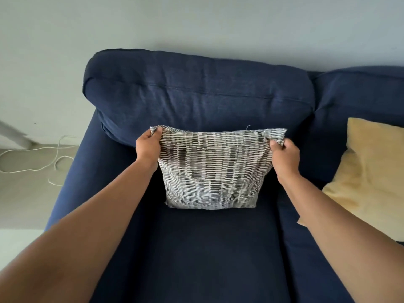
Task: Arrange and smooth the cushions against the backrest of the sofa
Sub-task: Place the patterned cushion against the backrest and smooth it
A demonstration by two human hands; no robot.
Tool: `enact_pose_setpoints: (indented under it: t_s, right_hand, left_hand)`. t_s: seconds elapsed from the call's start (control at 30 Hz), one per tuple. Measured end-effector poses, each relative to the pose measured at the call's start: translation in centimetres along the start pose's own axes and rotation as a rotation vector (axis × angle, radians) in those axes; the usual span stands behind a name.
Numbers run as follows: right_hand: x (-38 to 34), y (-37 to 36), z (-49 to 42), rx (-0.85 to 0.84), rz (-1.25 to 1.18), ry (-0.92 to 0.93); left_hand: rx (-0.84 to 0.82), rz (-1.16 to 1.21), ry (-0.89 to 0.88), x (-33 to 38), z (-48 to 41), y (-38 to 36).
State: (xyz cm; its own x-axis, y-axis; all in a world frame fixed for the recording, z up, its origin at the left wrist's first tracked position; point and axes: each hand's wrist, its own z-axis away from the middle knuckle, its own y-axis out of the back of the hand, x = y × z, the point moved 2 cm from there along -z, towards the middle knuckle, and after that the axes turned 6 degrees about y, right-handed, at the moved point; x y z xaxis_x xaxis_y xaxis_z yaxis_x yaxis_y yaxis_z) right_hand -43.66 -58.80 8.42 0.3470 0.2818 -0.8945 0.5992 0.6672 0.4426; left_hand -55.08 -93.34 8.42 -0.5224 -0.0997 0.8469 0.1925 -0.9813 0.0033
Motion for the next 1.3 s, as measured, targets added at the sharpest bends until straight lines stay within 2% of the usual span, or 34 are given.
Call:
enact_pose_setpoints:
  t_s: [0.1, 0.23, 0.33, 0.4, 0.5, 0.6, 0.67, 0.83, 1.0, 1.17, 1.3]
  right_hand:
    - [1.4, 0.2, -0.2, -0.058, 0.143, -0.076]
    - [1.3, 0.3, -0.4, -0.173, -0.132, -0.132]
    - [1.3, 0.3, -0.7, -0.231, -0.119, -0.106]
    - [1.0, 0.4, -1.3, -0.198, 0.039, -0.050]
    - [0.5, 0.7, -2.2, -0.028, 0.266, 0.006]
    - [0.8, 1.5, -2.3, 0.129, 0.236, -0.015]
    - [1.2, 1.5, -2.0, 0.149, 0.168, -0.042]
    - [1.1, 0.3, -1.0, 0.094, -0.034, -0.031]
    - [0.4, 0.2, -1.2, 0.171, 0.007, 0.018]
    - [-0.6, 1.0, -3.2, 0.216, 0.074, 0.062]
    - [-0.8, 0.7, -3.1, 0.190, 0.001, -0.014]
  left_hand:
    - [-0.011, -0.100, 0.080, -1.0, -0.1, -0.7]
    - [-0.188, -0.089, 0.123, -1.0, 0.0, -1.1]
    - [-0.236, -0.215, 0.137, -1.8, -0.1, -0.7]
    - [-0.178, -0.270, 0.102, -2.6, -0.3, -0.3]
    - [-0.033, -0.274, 0.000, -3.0, -0.7, 0.0]
    - [0.109, -0.367, -0.139, -2.8, -0.5, -0.3]
    - [0.152, -0.395, -0.179, -2.9, 0.0, -0.7]
    - [0.157, -0.321, -0.181, -3.1, 0.6, -1.5]
    - [0.082, -0.180, -0.125, -1.1, -0.7, -2.2]
    - [0.162, -0.169, -0.093, 1.0, -2.1, -1.5]
    - [0.190, -0.151, -0.073, 1.1, -1.7, -1.3]
